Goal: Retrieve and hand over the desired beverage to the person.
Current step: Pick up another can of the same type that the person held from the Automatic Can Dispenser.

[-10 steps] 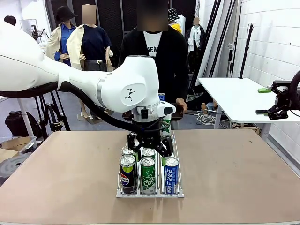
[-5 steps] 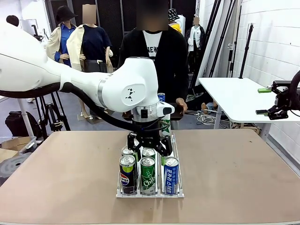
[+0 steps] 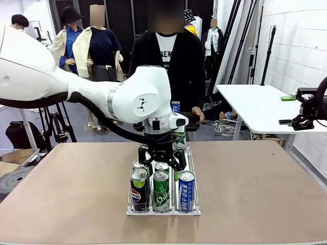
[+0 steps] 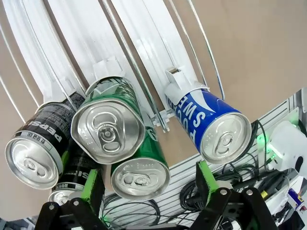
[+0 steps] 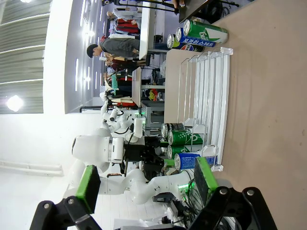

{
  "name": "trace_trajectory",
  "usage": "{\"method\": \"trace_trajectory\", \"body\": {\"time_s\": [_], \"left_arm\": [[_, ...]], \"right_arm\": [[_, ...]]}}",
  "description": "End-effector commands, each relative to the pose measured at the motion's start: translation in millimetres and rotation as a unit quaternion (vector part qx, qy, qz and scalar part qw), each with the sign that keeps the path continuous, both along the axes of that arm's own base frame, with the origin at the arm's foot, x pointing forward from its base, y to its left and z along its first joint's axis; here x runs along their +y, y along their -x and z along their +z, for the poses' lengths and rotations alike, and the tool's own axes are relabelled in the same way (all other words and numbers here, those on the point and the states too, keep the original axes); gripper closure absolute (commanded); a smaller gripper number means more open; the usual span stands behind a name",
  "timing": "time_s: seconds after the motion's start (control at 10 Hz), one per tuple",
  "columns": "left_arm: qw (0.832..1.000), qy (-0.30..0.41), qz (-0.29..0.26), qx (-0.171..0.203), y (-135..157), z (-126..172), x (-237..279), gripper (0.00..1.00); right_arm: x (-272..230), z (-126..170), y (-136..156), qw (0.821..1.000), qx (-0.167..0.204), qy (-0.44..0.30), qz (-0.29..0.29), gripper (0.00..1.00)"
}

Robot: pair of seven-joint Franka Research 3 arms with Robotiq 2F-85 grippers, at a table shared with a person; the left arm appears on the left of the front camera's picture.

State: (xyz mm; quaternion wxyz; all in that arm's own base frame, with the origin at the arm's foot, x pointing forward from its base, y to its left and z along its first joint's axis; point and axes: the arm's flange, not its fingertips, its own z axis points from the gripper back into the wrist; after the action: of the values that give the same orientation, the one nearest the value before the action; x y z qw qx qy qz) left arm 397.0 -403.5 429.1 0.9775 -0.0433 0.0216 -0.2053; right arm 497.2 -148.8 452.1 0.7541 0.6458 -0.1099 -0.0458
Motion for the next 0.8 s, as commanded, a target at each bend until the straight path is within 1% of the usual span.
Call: {"method": "trace_trajectory", "body": {"time_s": [0.0,0.4,0.7], "left_arm": [[1.000,0.004,-0.012,0.003,-4,-3,3,0.00],[1.000,0.008,-0.012,0.007,-11,-16,8,0.00],[1.000,0.004,-0.012,-0.005,-8,-21,10,0.00]], "right_arm": [[1,0,1,1.000,-0.005,-0.002,0.004,0.00],[1,0,1,1.000,-0.005,-0.002,0.004,0.00],[1,0,1,1.000,-0.005,-0.002,0.004,0.00]]}}
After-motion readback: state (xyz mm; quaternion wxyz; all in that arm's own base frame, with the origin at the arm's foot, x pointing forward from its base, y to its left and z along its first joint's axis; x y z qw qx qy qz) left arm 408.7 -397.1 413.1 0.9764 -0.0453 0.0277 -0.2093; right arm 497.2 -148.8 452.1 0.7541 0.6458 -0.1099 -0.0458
